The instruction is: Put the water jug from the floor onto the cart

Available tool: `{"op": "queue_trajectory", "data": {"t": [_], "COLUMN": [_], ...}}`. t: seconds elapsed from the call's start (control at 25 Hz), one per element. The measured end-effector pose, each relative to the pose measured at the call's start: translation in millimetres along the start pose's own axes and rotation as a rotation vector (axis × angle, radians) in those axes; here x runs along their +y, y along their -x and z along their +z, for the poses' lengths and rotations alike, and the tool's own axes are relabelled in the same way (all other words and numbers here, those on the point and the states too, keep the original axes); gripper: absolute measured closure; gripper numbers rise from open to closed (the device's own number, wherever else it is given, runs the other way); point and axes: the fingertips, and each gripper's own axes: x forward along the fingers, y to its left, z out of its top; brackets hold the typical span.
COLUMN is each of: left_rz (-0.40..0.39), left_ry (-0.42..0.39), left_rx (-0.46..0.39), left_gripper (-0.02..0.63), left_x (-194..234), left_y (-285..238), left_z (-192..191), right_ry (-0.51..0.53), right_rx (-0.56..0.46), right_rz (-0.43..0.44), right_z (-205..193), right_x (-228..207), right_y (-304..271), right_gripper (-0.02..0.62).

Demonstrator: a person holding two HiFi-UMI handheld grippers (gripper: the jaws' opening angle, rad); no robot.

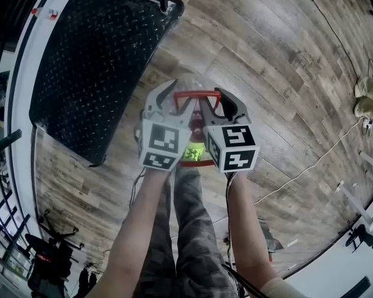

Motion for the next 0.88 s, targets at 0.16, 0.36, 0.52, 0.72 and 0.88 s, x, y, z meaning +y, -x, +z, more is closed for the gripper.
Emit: {"op": "queue_trajectory", "data": {"t": [0.16, 0.36, 0.52, 0.72, 0.88], "left_rz": [-0.021, -0.044, -0.042, -0.020, -0.004], "left_ry": [0.002, -0.016, -0.036, -0.071, -0.119], "left_rx": [-0.048, -0.085, -0.100, -0.085, -0.073], "left_gripper": [0.405, 0.457, 0.466, 0.501, 0.513], "left_x": [-3, -8, -8, -10, -13], "left_y": [-5, -4, -3, 4, 13], "left_z": [5, 7, 7, 2, 3], "right_ry": [-0.018, -0.055, -0.072, -0.089, -0.095], "right_rx": [-0.042, -0.085, -0.110, -0.127, -0.142], "right_rz": [-0.007, 0.008, 0.010, 0.001, 0.012], "right_z": [5, 7, 7, 4, 6], "right_x": [-1, -1, -1, 3, 7], "right_y": [-1, 1, 5, 13, 21], "right_gripper": [0.499, 0.525, 0.555, 0.574, 0.577]}}
